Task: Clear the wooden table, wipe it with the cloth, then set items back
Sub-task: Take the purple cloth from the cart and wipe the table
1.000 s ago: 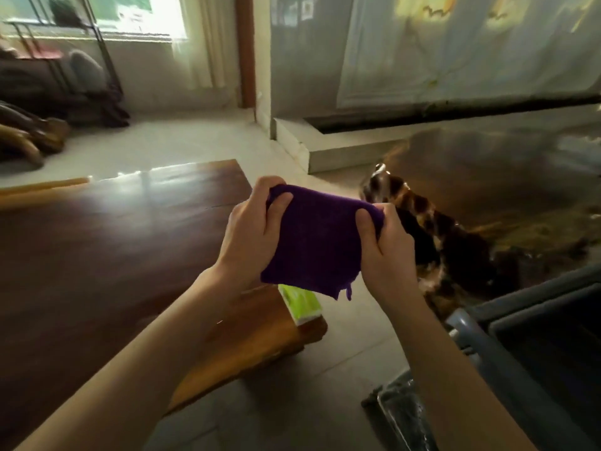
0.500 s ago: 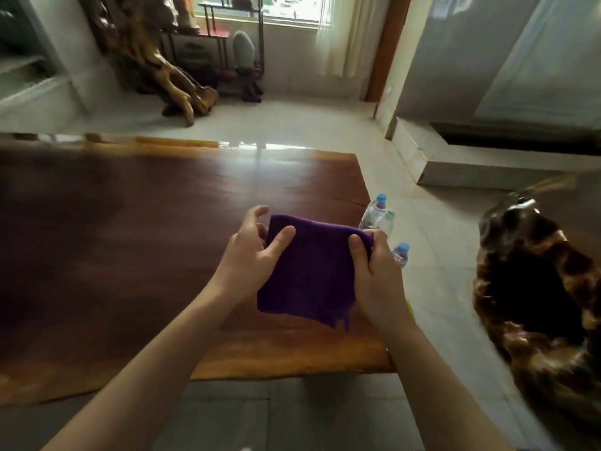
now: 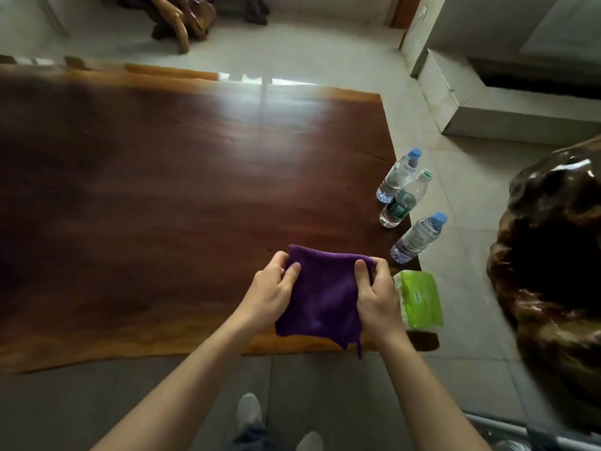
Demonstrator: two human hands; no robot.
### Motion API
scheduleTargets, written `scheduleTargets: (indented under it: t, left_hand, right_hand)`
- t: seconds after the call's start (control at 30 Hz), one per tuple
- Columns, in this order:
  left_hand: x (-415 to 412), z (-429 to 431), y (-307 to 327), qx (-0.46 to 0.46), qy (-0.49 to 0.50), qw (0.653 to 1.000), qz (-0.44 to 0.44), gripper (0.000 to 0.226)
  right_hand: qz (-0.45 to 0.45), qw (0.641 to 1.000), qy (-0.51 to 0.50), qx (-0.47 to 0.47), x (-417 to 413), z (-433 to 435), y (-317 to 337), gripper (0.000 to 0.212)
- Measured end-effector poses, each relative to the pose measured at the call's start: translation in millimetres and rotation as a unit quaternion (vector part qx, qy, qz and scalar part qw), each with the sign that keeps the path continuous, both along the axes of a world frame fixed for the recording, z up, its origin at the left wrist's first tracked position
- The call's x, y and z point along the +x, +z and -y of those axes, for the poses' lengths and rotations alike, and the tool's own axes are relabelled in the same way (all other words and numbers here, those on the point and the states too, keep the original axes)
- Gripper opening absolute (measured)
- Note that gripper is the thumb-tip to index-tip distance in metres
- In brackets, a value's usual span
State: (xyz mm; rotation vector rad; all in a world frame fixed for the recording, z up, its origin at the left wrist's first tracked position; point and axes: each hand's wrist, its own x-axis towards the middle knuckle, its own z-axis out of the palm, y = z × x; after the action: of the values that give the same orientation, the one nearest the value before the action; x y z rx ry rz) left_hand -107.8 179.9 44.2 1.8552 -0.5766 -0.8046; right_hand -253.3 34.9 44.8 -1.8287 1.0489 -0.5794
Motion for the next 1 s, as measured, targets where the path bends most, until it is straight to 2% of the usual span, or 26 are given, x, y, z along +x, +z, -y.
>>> scheduleTargets:
  t: [0.1,0.23,0.5,0.7,0.83,0.9,1.0]
  left_hand:
    - [-15.0,7.2,-33.8,0.012,0.017,1.0,0.002,0.009]
    - [-31.7,14.8,-69.3,0.026,0.052,0.998,0.008,0.02]
    - [-51.5,37.3,-114.5,0.055,0.046,0.997,0.035,0.041]
    - [-59.1,50.8,-132.7,0.053,0.001,0.999,-0.005,0.052]
    - [-49.5,25.5,-138.4,0.06,0.033,0.997,-0.028,0.056]
    - [-39.6,-2.1,-140.8,0.107,0.052,0.992,0.038,0.054]
    - [-19.5,-49.0,-150.3,0.185,0.087,0.958,0.198,0.06]
  right_hand:
    - [-0.015,0.999,0.016,0.025,-7.9,7.4,-30.0,0.015]
    - [-0.047,0.997,0.043,0.042,-18.7,13.2,-61.4,0.036]
    - [-0.081,0.995,0.059,0.021,-32.6,35.2,-103.2,0.048]
    - [-0.094,0.994,0.047,-0.011,-37.7,62.5,-132.2,0.048]
    - [-0.13,0.991,0.027,-0.005,-43.7,74.1,-162.1,0.05]
    - [-0.153,0.988,0.004,-0.018,-46.4,71.5,-172.2,0.056]
    - [-0.197,0.972,-0.035,-0.12,-48.7,60.1,-180.2,0.073]
